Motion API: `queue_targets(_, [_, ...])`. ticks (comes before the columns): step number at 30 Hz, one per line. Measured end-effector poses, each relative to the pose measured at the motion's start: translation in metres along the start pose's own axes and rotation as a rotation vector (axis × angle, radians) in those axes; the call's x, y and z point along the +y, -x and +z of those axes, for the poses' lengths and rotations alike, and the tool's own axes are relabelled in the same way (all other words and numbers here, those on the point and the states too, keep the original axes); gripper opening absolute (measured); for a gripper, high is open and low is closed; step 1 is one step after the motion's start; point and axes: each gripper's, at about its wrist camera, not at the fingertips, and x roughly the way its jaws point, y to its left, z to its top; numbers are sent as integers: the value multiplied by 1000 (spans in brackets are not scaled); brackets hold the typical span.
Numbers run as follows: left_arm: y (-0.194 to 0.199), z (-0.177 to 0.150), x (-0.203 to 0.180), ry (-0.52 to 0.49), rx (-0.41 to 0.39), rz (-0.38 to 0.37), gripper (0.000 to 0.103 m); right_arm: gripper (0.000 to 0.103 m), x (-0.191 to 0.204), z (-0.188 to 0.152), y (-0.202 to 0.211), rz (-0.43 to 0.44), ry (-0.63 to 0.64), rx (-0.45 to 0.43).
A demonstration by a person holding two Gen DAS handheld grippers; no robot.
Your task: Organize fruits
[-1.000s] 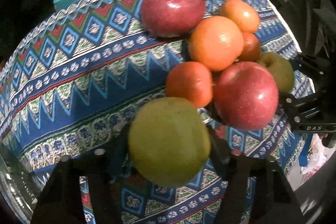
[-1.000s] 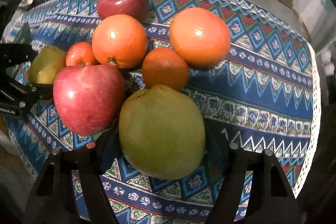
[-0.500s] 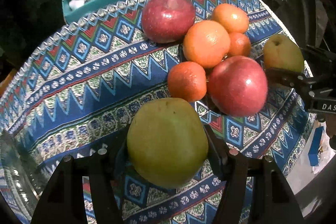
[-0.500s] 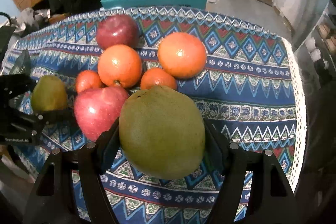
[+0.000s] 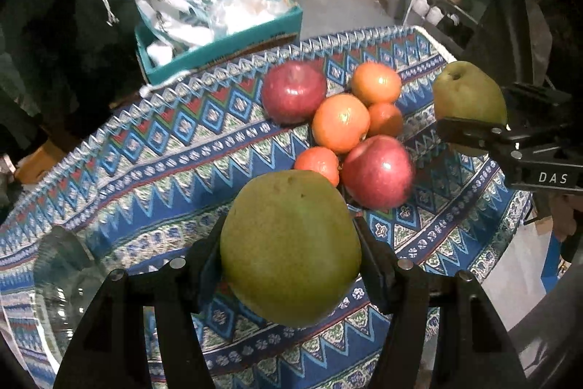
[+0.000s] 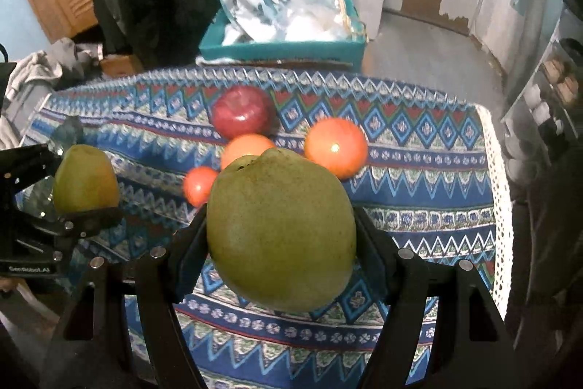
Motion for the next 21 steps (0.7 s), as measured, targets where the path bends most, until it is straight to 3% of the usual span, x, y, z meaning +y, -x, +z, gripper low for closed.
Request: queue_targets(21, [91, -3, 28, 28, -149, 41, 66, 73, 45, 36, 75, 47, 25, -172])
